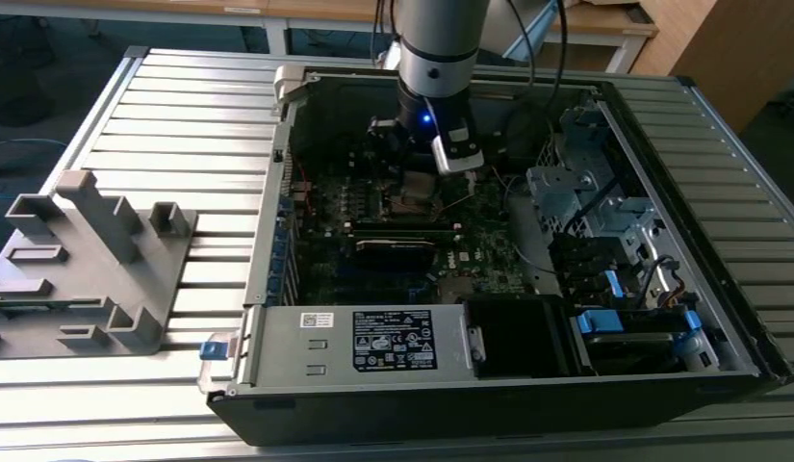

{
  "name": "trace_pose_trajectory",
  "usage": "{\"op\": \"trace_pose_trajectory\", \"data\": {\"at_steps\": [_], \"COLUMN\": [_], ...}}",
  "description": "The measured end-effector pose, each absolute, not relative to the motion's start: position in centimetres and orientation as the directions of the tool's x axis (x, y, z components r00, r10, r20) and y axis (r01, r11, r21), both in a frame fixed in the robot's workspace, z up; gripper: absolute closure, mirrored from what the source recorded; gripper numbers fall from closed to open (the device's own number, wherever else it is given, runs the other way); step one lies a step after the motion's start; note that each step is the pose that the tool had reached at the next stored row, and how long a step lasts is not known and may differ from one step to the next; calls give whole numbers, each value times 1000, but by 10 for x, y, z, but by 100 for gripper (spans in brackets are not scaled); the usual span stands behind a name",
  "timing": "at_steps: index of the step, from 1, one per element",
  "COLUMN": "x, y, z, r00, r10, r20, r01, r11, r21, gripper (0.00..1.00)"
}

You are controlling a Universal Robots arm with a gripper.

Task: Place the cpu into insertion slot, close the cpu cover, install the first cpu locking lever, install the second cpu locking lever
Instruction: 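Place the cpu into insertion slot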

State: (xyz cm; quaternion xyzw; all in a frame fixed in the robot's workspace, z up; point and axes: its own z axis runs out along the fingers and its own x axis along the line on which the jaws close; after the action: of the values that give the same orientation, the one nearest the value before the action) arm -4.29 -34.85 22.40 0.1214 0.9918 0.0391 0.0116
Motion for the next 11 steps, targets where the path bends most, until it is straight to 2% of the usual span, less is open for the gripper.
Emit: {"op": "trace_pose_trajectory", "data": {"at_steps": [11], "x": [-43], "y": [-348], "z": [224], "r00": [-913], "r10": [407], "r20": [-14], "r01": [405], "r11": [911], "r21": [80], "gripper": [46]}}
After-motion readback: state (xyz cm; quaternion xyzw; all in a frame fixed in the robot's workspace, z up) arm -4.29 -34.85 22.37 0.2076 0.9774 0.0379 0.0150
